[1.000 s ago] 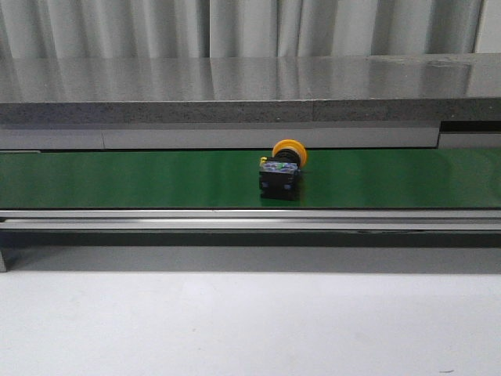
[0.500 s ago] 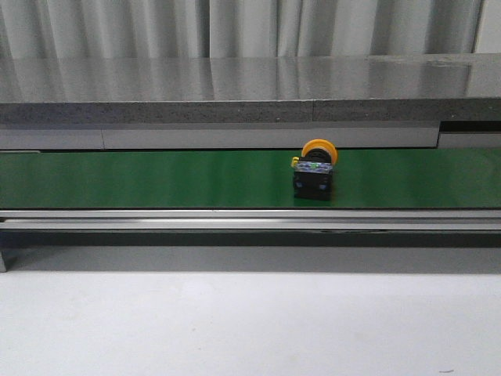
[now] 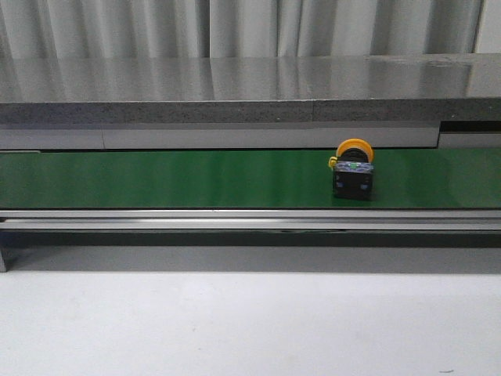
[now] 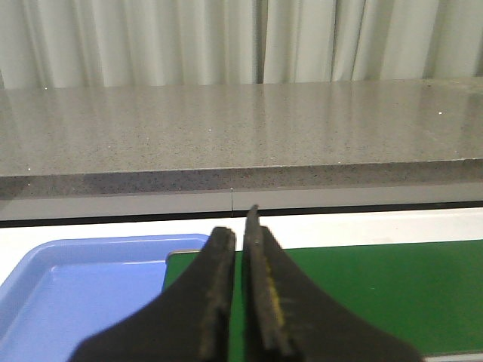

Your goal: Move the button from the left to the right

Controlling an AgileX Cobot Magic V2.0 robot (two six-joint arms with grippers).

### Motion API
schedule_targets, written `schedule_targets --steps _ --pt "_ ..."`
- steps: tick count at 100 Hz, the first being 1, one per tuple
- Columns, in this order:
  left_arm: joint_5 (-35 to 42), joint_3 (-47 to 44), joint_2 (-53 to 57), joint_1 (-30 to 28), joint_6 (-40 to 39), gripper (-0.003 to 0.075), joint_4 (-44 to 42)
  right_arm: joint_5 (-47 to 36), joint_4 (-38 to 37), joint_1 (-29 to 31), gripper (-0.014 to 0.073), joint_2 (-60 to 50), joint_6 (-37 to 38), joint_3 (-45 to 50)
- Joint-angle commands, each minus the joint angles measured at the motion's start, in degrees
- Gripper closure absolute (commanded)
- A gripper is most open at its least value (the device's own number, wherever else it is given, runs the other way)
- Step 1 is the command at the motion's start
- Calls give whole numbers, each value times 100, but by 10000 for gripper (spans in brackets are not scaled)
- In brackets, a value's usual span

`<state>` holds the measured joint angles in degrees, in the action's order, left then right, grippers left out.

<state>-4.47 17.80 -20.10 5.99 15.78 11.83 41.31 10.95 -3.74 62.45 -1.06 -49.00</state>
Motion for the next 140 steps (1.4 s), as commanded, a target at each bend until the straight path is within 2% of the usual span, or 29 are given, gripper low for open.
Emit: schedule_targets --steps 1,32,70,98,105,122,129,140 --pt "497 158 -21 48 -6 715 56 -551 101 -156 85 154 -44 -203" --pt "497 158 -21 48 -6 715 56 -1350 116 -630 85 1117 -44 -275" --pt "497 158 -21 48 -6 715 56 -1415 110 -843 85 2254 -49 -855" --pt "497 158 -21 48 -6 715 56 -1535 -185 -843 92 2818 -49 -884" --pt "497 158 -21 48 -6 715 56 -1535 -220 -843 146 2915 -49 -884" --pt "497 158 -21 48 -6 715 56 -1455 -238 -843 402 2965 -49 -915" --pt "497 158 -21 48 -6 715 56 -1254 -266 -843 433 2965 -49 -1043" --pt "497 158 -21 48 -6 715 56 -825 -357 -843 432 2954 -49 -1369"
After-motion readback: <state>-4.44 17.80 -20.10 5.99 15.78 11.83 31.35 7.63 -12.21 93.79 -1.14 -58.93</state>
